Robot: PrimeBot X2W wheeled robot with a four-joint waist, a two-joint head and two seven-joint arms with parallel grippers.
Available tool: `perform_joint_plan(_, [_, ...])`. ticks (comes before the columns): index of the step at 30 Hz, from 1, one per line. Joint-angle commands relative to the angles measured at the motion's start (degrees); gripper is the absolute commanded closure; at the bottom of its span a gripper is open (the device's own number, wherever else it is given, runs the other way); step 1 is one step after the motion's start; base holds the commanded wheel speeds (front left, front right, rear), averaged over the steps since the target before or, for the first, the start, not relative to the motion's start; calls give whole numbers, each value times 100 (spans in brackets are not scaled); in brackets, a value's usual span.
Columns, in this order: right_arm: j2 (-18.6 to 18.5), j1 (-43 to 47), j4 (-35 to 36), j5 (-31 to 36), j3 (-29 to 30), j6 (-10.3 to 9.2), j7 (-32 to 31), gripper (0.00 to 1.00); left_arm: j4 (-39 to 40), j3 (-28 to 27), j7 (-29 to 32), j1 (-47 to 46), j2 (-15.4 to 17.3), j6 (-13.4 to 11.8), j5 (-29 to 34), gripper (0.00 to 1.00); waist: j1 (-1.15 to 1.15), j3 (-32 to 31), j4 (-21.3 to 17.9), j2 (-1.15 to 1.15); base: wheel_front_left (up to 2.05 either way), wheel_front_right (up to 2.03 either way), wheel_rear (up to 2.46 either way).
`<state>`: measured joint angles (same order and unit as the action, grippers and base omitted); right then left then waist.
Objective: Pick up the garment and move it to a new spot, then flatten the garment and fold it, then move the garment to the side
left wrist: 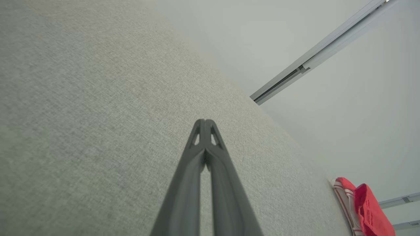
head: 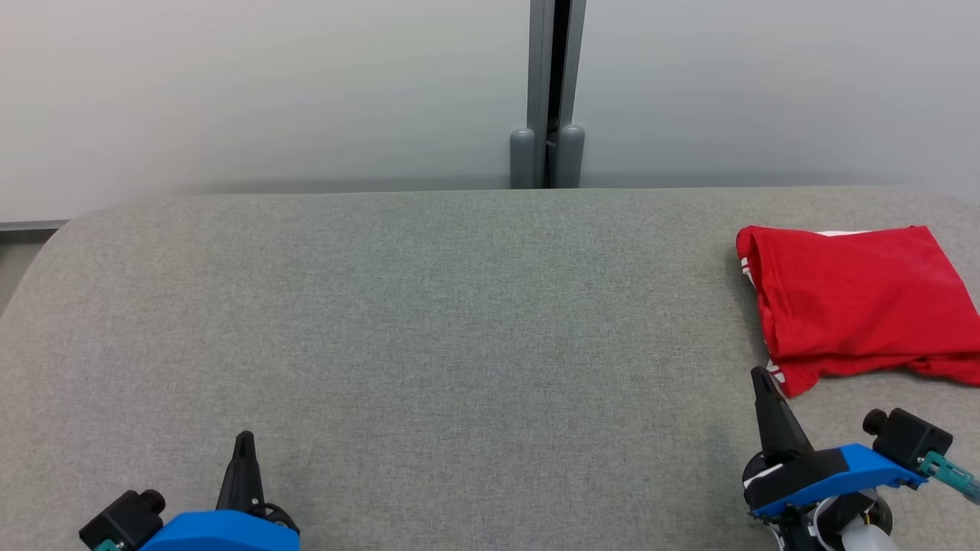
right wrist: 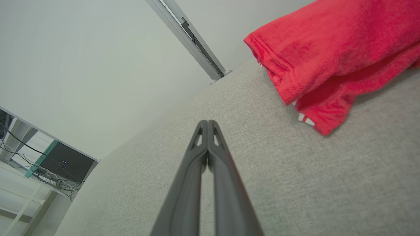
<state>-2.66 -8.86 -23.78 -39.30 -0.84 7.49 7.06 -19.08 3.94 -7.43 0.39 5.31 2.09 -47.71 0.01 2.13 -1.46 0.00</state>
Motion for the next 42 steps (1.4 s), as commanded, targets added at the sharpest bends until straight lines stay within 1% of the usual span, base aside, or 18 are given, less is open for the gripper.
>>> perform_joint_plan(1, [-13, 3, 139, -285, 55, 0, -65, 100, 108, -97, 70, -193, 14, 48, -223, 100, -1, -4, 3, 0, 0, 0, 0])
perform_joint_plan(23, [-19, 84, 420, -1878, 275, 0, -481, 100, 243, -406, 494, -363, -71, 209, -1565, 100, -1, -49, 37, 0, 0, 0, 0])
perform_joint_plan(42, [-23, 155, 602, -2948, 424, 1, -757, 100, 332, -618, 784, -477, -119, 316, -2466, 100, -1, -85, 64, 0, 0, 0, 0])
